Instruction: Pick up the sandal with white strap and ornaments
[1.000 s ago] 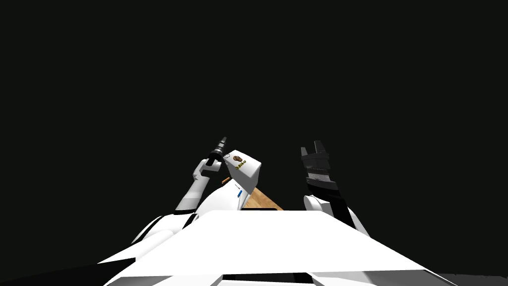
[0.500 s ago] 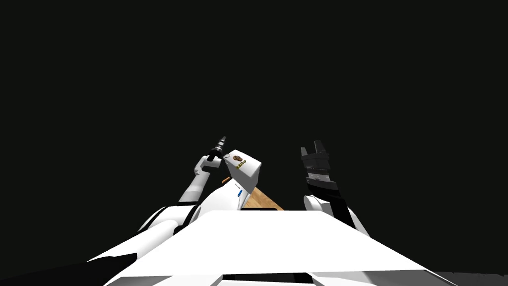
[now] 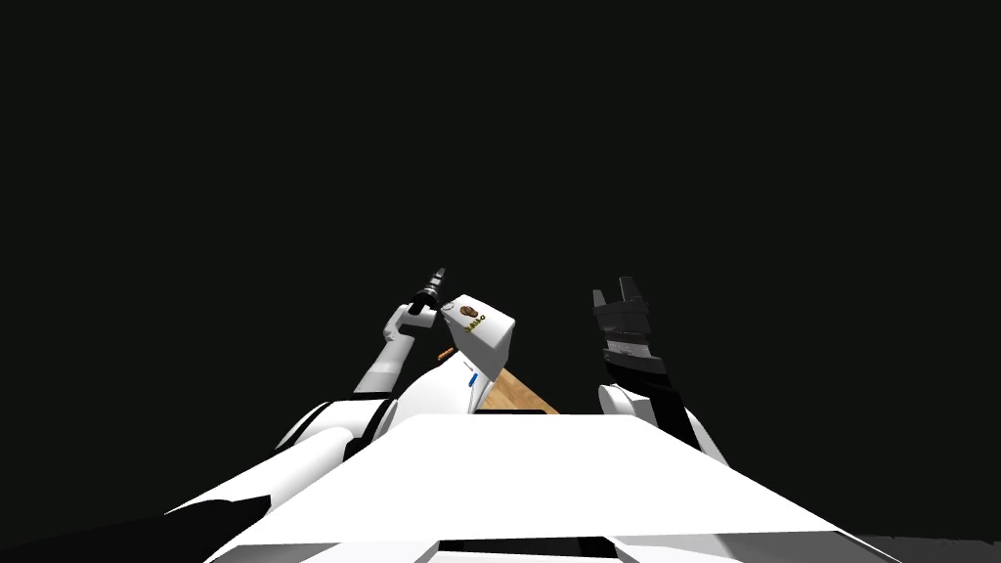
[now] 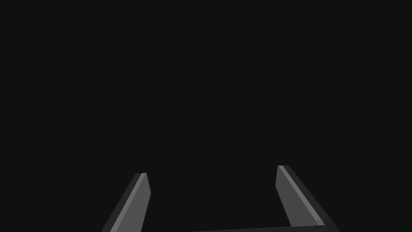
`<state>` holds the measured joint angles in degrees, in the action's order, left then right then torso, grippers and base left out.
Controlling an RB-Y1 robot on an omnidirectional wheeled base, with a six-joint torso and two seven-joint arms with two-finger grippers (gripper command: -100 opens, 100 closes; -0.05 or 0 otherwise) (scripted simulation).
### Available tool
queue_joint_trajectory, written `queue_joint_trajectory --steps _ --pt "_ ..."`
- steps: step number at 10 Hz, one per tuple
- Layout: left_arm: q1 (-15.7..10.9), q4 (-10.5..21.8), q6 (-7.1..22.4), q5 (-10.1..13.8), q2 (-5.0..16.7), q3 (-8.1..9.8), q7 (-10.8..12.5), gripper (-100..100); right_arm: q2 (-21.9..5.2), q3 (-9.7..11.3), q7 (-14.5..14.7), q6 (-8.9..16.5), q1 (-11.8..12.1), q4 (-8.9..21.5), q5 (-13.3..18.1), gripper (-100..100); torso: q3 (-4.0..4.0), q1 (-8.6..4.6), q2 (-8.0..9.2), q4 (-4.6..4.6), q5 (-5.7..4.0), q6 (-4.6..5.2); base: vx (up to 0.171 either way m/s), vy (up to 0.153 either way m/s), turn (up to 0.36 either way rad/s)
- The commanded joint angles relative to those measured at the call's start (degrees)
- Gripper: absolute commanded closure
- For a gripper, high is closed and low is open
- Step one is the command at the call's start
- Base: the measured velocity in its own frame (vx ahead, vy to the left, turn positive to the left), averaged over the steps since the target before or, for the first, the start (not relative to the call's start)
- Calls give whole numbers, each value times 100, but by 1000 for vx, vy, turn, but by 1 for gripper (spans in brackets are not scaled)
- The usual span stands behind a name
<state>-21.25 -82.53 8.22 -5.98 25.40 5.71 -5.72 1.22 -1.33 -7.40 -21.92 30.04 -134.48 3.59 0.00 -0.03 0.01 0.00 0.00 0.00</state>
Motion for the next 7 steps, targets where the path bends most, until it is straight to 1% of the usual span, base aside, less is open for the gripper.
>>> queue_joint_trajectory --steps 1,2,3,4,5,6,7 --pt "-169 212 189 12 26 9 -52 -100 0 0 0 0 0 0 0 0 0 0 0 0 0 0 -13 -6 27" --pt "-404 432 406 47 85 23 -144 -100 0 0 0 0 0 0 0 0 2 -1 4 0 1 -1 -39 1 13" --pt "-498 588 511 47 85 23 -144 -100 0 0 0 0 0 0 0 0 6 2 11 2 0 0 -15 6 -15" --pt "-708 797 680 86 136 33 -238 -100 0 0 0 0 0 0 0 0 4 3 7 1 1 -1 -21 -4 23" --pt "-821 969 815 86 136 33 -238 -100 0 0 0 0 0 0 0 0 5 1 8 1 1 -1 -14 -2 15" --pt "-821 969 838 86 136 33 -238 -100 0 0 0 0 0 0 0 0 3 0 6 1 1 0 -6 -1 5" --pt "-1084 1233 1069 129 178 40 -332 -100 0 0 0 0 0 0 0 0 2 0 4 1 1 -1 -12 -5 24"
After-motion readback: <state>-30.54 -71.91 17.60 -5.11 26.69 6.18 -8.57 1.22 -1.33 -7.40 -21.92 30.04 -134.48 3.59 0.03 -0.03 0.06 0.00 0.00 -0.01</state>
